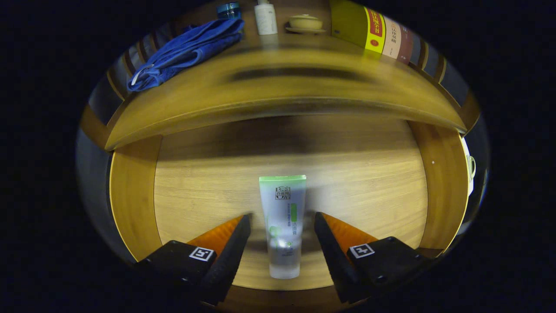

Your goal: Pull open the drawer, take out the items inside it, and place them on the countertop above the cabinet.

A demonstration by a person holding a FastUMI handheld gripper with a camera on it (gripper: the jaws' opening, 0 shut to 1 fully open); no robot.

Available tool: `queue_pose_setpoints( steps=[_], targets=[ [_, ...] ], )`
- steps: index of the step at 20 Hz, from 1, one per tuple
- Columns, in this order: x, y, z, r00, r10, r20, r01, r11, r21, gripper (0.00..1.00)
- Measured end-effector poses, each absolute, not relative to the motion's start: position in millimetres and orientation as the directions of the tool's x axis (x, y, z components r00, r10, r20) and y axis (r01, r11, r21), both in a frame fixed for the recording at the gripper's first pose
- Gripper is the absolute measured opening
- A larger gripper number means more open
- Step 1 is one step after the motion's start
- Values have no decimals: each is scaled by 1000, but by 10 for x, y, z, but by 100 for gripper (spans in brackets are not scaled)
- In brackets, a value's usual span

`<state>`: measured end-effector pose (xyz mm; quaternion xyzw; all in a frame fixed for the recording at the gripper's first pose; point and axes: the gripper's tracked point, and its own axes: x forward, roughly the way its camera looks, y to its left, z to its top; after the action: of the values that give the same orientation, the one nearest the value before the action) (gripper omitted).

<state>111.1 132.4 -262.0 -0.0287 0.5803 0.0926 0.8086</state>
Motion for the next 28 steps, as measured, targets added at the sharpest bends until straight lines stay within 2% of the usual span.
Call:
queue_pose_setpoints(
  steps=[2,3,5,11,16,17,28],
  targets=[
    [1146,1318,-2641,290,118,-950,-184,981,65,87],
    [1156,1314,-2640,276,120,-954,-184,981,70,76],
    [1208,1312,-2601,270,122,-955,-186,980,72,65],
    [1411,1316,-2063,315,152,-937,-217,972,85,46],
    [1430,1251,-1521,355,180,-918,-258,962,89,46],
    [1457,1231,-1464,367,185,-912,-258,962,92,41],
    [1828,983,-552,457,190,-869,-243,966,84,41]
  ],
)
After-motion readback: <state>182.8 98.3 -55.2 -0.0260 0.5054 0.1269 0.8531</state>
